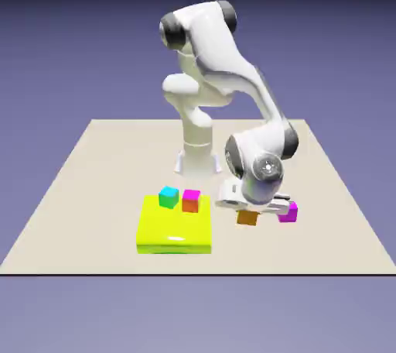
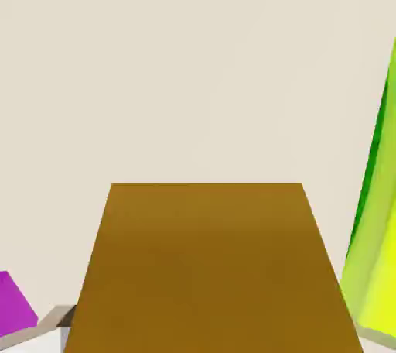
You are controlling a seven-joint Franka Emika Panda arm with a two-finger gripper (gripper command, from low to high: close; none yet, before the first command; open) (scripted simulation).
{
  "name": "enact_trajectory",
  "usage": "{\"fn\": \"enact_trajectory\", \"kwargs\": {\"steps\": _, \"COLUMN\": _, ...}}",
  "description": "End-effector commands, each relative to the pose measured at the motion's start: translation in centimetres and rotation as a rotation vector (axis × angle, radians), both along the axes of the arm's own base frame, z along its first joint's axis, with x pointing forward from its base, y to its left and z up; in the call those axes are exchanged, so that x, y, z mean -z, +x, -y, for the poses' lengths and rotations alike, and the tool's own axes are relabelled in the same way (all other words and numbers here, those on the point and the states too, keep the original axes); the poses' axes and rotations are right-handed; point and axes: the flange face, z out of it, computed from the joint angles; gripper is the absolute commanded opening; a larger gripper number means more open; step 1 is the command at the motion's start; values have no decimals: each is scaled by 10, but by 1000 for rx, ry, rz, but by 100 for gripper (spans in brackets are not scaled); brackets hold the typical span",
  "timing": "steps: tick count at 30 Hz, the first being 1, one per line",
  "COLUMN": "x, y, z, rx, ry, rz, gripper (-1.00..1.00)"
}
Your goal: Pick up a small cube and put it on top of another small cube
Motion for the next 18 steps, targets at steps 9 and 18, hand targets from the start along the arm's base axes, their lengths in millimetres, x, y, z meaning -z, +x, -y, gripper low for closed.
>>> {"fn": "enact_trajectory", "kwargs": {"steps": 9, "x": -58, "y": -59, "z": 144, "rx": 530, "ry": 37, "rz": 54, "gripper": -100}}
{"fn": "enact_trajectory", "kwargs": {"steps": 18, "x": -19, "y": -104, "z": 160, "rx": 717, "ry": 91, "rz": 88, "gripper": -100}}
